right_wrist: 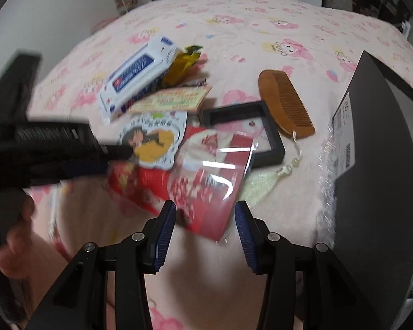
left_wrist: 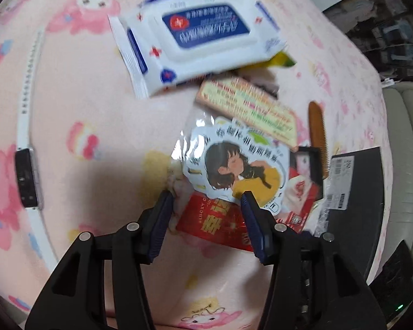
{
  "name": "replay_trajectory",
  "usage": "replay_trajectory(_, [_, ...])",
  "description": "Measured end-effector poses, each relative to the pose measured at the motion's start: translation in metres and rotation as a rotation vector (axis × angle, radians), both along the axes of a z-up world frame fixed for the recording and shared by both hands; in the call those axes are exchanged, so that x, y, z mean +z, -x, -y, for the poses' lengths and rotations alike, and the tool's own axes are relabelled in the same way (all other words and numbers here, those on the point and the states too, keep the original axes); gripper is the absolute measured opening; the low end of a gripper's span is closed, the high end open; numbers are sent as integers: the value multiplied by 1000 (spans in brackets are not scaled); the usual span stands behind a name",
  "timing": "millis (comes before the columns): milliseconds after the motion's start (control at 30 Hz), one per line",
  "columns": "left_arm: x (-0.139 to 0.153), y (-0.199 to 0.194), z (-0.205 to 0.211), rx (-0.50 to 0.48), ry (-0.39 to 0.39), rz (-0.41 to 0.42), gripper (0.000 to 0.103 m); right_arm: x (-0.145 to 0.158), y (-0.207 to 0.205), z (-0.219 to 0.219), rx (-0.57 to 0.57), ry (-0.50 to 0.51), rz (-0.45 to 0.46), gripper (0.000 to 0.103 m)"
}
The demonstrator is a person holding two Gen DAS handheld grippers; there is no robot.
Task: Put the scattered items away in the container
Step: 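Reach the right gripper down to the red lucky envelope under the sticker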
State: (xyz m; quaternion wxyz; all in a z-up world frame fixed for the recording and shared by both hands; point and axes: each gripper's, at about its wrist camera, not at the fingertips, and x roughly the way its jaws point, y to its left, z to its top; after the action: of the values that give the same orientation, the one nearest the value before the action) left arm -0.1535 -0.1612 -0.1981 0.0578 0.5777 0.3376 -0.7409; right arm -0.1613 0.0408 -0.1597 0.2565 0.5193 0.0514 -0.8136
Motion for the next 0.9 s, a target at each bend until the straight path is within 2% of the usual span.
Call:
replay_trajectory(133, [-2,7,-6,-45,11,2,52,-19,12,3,2,9,44,43])
replay_trajectory(300, [6,-1,-6,-54,42,-1,52,-10,7,0,35,69,51,43])
replay_trajectory(500, [43,-34,1,-2,112,-119,52,-2,-3,-2,92,135,126,42])
replay_trajectory(567, [41,-32,1,3,127,-111,52,0,-4,-1,84,125,157,43])
replay_trajectory(633, [34,-27,1,11,136,-92,52,0,-5,1,55,97,147,43])
replay_trajectory(767, [19,-17,6,54,71,-61,52,4,-5,2,17,67,67,43])
replay_trajectory(900, [8,-9,3,48,52,-39,52,-8,1,3,2,94,93,42])
